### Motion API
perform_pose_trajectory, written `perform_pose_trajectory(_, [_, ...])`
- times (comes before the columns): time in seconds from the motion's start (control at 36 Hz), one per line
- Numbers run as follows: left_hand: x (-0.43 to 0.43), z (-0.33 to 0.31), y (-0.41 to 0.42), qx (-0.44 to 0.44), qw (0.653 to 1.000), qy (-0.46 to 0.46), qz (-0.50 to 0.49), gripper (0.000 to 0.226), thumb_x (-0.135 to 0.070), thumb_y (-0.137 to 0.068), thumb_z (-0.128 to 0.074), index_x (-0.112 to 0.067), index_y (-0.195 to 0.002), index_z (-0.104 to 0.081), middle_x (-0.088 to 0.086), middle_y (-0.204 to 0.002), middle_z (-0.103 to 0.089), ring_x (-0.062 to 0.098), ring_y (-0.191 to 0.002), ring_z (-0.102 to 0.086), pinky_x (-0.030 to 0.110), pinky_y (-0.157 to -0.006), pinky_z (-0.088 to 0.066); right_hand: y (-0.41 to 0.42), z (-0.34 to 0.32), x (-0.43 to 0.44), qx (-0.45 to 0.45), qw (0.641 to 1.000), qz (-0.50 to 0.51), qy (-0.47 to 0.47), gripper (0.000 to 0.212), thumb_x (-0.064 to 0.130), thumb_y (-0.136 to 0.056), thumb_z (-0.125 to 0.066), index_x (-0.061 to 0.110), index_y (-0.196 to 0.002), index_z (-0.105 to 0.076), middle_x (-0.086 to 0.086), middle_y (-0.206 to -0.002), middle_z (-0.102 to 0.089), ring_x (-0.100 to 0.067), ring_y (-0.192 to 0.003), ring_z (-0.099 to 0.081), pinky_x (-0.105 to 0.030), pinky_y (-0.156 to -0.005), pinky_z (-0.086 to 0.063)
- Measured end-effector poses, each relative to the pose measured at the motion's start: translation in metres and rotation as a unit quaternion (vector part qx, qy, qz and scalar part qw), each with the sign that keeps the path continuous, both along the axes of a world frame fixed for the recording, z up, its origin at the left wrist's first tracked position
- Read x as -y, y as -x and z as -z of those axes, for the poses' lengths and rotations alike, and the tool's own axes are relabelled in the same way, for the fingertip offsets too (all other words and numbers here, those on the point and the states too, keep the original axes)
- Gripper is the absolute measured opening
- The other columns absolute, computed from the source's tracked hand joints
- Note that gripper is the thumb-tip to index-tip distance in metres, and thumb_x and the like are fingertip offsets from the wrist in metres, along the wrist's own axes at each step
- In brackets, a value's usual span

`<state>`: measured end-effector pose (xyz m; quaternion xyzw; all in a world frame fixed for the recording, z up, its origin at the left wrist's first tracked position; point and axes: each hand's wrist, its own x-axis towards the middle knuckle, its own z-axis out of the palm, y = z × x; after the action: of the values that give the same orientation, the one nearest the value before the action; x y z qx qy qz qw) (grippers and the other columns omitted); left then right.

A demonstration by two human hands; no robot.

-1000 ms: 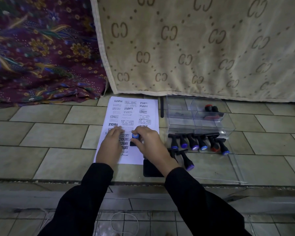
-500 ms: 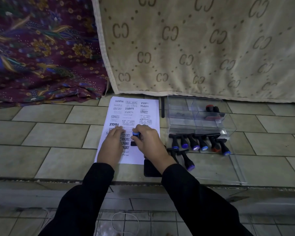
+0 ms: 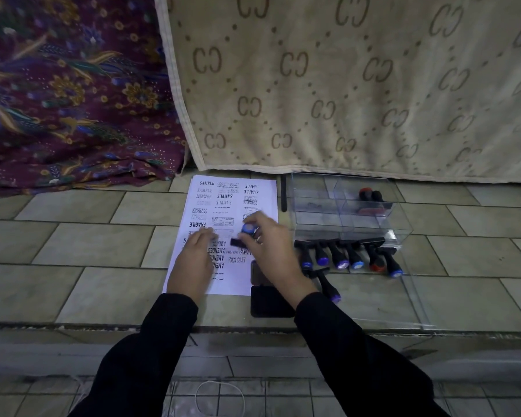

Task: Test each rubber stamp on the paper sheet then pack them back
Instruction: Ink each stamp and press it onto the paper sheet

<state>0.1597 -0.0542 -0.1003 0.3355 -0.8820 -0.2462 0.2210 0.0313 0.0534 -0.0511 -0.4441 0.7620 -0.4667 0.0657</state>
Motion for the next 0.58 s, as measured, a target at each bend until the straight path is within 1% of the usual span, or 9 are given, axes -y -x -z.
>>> perform_pose_trajectory(0.11, [0.000, 0.002, -0.001, -0.005, 1.000, -0.001, 0.003, 0.059, 0.020, -0.077, -0.037, -0.008, -0.126, -0.056, 0.004, -0.142, -0.046, 0.014, -0.136, -0.037, 0.024, -0.109, -0.031, 0.024, -0.025, -0.015, 0.081, 0.985, 0.094, 0.118, 0.021, 0.007, -0.080, -0.070, 0.016, -0.094, -0.058, 0.010, -0.076, -0.060, 0.003, -0.061, -0.055, -0.010, -0.061, -0.046])
perform_pose_trajectory(0.17, [0.001, 0.002, -0.001, -0.004, 1.000, -0.006, -0.001, 0.059, 0.020, -0.078, -0.037, -0.009, -0.127, -0.056, 0.003, -0.142, -0.045, 0.014, -0.136, -0.036, 0.022, -0.110, -0.029, 0.036, -0.036, -0.029, 0.087, 0.979, 0.129, 0.130, 0.021, 0.007, -0.079, -0.069, 0.017, -0.092, -0.056, 0.013, -0.075, -0.058, 0.004, -0.062, -0.055, -0.011, -0.061, -0.046])
perform_pose_trajectory(0.22, [0.001, 0.003, -0.001, -0.001, 1.000, -0.007, -0.003, 0.059, 0.019, -0.079, -0.036, -0.008, -0.127, -0.055, 0.003, -0.143, -0.045, 0.013, -0.136, -0.036, 0.020, -0.109, -0.027, 0.048, -0.043, -0.046, 0.096, 0.975, 0.152, 0.132, 0.023, 0.006, -0.078, -0.069, 0.019, -0.088, -0.054, 0.008, -0.077, -0.060, -0.004, -0.068, -0.058, -0.018, -0.065, -0.050])
perform_pose_trajectory(0.28, [0.001, 0.003, -0.001, 0.002, 1.000, -0.002, -0.002, 0.057, 0.018, -0.080, -0.036, -0.008, -0.127, -0.055, 0.003, -0.142, -0.045, 0.013, -0.135, -0.037, 0.018, -0.108, -0.026, 0.058, -0.045, -0.066, 0.109, 0.973, 0.166, 0.120, 0.026, 0.002, -0.076, -0.068, 0.022, -0.080, -0.052, 0.001, -0.080, -0.062, -0.017, -0.074, -0.062, -0.027, -0.067, -0.052])
perform_pose_trajectory(0.31, [0.001, 0.003, -0.001, 0.003, 1.000, 0.002, -0.002, 0.056, 0.018, -0.080, -0.037, -0.008, -0.127, -0.055, 0.002, -0.142, -0.046, 0.013, -0.135, -0.037, 0.018, -0.108, -0.026, 0.061, -0.045, -0.075, 0.103, 0.973, 0.173, 0.108, 0.027, 0.002, -0.075, -0.068, 0.023, -0.076, -0.051, 0.000, -0.079, -0.062, -0.019, -0.073, -0.062, -0.026, -0.066, -0.050])
perform_pose_trajectory(0.39, [0.001, 0.003, -0.001, 0.000, 1.000, 0.008, 0.000, 0.054, 0.017, -0.082, -0.038, -0.008, -0.126, -0.056, 0.001, -0.141, -0.046, 0.013, -0.135, -0.038, 0.022, -0.109, -0.030, 0.067, -0.040, -0.105, 0.055, 0.971, 0.223, 0.066, 0.028, 0.003, -0.074, -0.070, 0.022, -0.068, -0.050, 0.004, -0.066, -0.058, -0.009, -0.062, -0.057, -0.009, -0.057, -0.041])
perform_pose_trajectory(0.42, [0.000, 0.002, -0.001, -0.001, 1.000, 0.008, -0.001, 0.054, 0.017, -0.082, -0.037, -0.008, -0.126, -0.056, 0.001, -0.141, -0.046, 0.013, -0.134, -0.038, 0.022, -0.109, -0.030, 0.067, -0.038, -0.114, 0.043, 0.969, 0.238, 0.053, 0.025, 0.004, -0.074, -0.071, 0.019, -0.067, -0.052, 0.006, -0.063, -0.057, -0.006, -0.059, -0.055, -0.007, -0.054, -0.040])
perform_pose_trajectory(0.5, [0.000, 0.001, -0.001, 0.000, 1.000, 0.003, -0.002, 0.054, 0.017, -0.082, -0.037, -0.008, -0.127, -0.056, 0.001, -0.141, -0.046, 0.013, -0.134, -0.039, 0.020, -0.109, -0.027, 0.061, -0.024, -0.137, 0.030, 0.968, 0.251, -0.010, 0.023, 0.007, -0.073, -0.074, 0.015, -0.064, -0.054, 0.006, -0.059, -0.056, -0.006, -0.055, -0.052, -0.016, -0.050, -0.038])
perform_pose_trajectory(0.58, [-0.001, 0.001, -0.001, 0.002, 1.000, 0.001, -0.003, 0.053, 0.016, -0.083, -0.037, -0.009, -0.127, -0.055, 0.000, -0.142, -0.045, 0.012, -0.134, -0.038, 0.018, -0.108, -0.026, 0.049, -0.008, -0.151, 0.014, 0.967, 0.247, -0.067, 0.030, 0.008, -0.072, -0.075, 0.021, -0.060, -0.051, 0.001, -0.064, -0.058, -0.010, -0.059, -0.054, -0.020, -0.050, -0.035])
